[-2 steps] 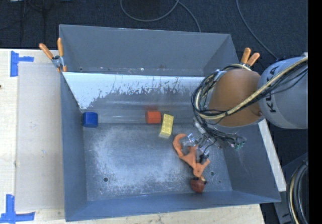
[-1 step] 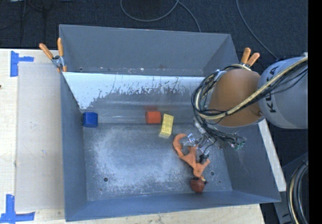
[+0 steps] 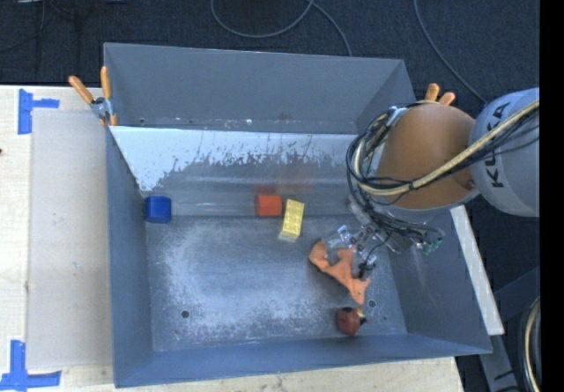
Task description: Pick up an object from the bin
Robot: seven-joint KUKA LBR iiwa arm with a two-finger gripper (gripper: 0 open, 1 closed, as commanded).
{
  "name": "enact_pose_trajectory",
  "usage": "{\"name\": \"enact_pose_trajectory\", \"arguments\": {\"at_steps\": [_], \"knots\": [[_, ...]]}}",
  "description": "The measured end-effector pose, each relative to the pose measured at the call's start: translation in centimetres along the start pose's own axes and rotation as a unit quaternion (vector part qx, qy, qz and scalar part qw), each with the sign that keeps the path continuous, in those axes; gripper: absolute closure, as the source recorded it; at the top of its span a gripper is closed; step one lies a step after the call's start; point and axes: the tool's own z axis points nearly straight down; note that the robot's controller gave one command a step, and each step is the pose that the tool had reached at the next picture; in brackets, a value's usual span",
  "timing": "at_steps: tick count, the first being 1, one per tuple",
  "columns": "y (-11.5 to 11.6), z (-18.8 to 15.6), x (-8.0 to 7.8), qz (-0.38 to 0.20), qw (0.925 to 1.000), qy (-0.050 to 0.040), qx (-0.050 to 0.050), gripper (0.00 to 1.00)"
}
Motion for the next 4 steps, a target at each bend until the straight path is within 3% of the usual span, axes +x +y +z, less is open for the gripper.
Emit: {"name": "enact_pose_trajectory", "arguments": {"at_steps": [1, 2, 3, 4], "knots": [[-1.0, -6.2, -0.2, -0.019, 0.9998, -0.0029, 0.002, 1.00], [-1.2, -8.4, -0.2, -0.023, 0.9997, -0.0022, 0.002, 1.00], [4.4, -0.9, 4.3, -0.135, 0.9908, -0.0020, 0.001, 1.00], [4.4, -0.9, 4.3, -0.135, 0.9908, -0.0020, 0.001, 1.00]]}}
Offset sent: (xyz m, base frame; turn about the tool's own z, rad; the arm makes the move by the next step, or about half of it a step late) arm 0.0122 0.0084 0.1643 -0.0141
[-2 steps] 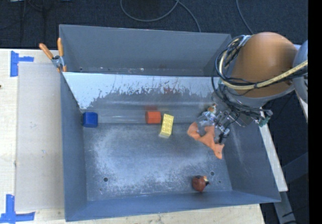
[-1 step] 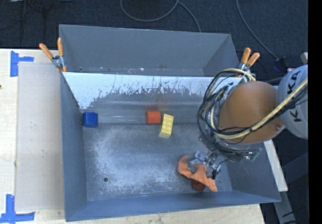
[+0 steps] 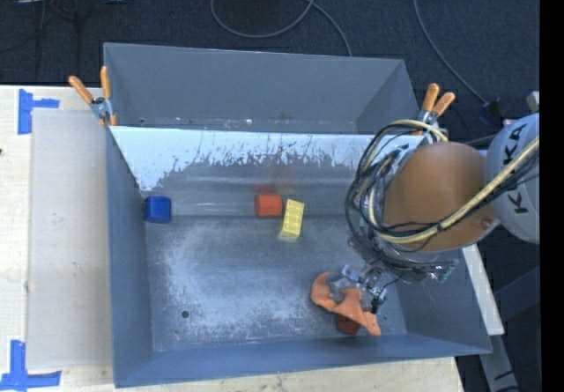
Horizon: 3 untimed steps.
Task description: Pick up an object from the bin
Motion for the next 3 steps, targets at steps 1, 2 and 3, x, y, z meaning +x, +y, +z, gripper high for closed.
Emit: {"name": "enact_pose_trajectory", "arguments": {"at_steps": [1, 2, 3], "knots": [[0.0, 0.2, 0.1, -0.006, 1.0000, 0.0003, -0.001, 1.00], [0.2, -1.8, 1.7, -0.008, 1.0000, 0.0002, -0.001, 1.00], [-1.5, -4.1, 3.7, -0.010, 0.9999, 0.0001, -0.001, 1.00]]}}
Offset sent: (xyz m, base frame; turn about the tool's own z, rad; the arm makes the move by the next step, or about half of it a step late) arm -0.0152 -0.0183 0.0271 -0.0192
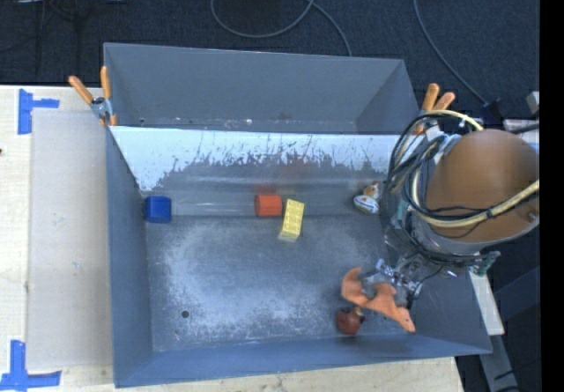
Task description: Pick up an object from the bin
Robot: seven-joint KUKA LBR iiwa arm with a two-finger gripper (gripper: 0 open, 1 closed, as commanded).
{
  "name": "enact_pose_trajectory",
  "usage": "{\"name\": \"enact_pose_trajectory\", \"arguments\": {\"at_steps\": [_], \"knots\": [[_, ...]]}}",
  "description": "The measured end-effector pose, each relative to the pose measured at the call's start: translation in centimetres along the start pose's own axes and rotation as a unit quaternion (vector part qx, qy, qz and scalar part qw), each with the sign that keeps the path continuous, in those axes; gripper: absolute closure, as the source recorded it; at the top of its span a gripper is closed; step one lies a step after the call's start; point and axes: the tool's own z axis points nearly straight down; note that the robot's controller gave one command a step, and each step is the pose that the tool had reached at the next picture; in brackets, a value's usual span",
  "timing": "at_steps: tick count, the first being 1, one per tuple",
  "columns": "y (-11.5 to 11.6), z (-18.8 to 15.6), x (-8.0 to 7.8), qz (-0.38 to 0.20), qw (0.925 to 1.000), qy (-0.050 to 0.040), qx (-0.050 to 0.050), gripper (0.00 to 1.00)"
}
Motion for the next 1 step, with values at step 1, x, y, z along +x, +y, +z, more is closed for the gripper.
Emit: {"name": "enact_pose_trajectory", "arguments": {"at_steps": [1], "knots": [[0.69, -6.68, -1.17, 0.004, 1.0000, 0.0006, -0.002, 1.00]]}}
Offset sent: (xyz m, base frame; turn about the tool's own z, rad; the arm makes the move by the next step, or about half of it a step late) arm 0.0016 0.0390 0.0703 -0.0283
